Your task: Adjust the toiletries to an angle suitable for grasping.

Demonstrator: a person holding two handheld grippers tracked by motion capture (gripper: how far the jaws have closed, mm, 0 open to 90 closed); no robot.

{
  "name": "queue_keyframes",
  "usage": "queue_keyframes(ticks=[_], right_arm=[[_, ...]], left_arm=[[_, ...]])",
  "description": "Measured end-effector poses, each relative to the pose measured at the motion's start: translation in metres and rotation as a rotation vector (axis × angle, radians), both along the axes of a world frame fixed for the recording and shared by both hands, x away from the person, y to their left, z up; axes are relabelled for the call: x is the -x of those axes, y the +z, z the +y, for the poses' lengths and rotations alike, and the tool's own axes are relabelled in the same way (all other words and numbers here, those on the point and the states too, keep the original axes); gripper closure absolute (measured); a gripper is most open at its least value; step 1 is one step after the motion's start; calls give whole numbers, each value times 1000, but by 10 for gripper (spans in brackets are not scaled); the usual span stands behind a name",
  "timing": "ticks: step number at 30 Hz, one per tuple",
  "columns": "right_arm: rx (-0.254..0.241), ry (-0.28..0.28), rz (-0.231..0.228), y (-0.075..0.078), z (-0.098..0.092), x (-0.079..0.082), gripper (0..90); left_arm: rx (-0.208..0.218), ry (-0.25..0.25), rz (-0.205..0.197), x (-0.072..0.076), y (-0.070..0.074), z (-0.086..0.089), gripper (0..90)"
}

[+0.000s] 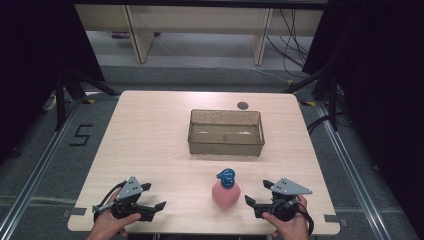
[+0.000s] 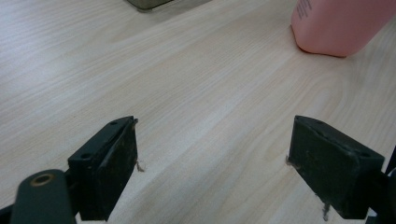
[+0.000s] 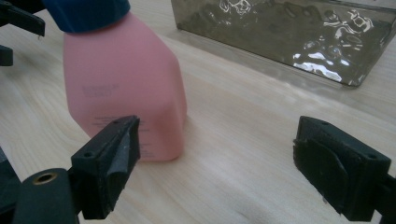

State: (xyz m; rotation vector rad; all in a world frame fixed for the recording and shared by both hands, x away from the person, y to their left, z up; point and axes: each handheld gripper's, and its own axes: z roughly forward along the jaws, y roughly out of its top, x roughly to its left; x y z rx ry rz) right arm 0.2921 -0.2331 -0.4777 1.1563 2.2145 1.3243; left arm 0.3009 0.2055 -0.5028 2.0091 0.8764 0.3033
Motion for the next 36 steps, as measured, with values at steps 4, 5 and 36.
queue_keyframes(ticks=[4, 5, 36], right_arm=[[19, 28, -23, 3, 1, 1, 159], [19, 28, -23, 3, 1, 1, 159], [-36, 120, -99, 24, 28, 18, 183]], left_arm=[[-5, -4, -6, 0, 0, 1, 150], [-5, -4, -6, 0, 0, 1, 149], [-3, -1, 0, -1, -1, 0, 150]])
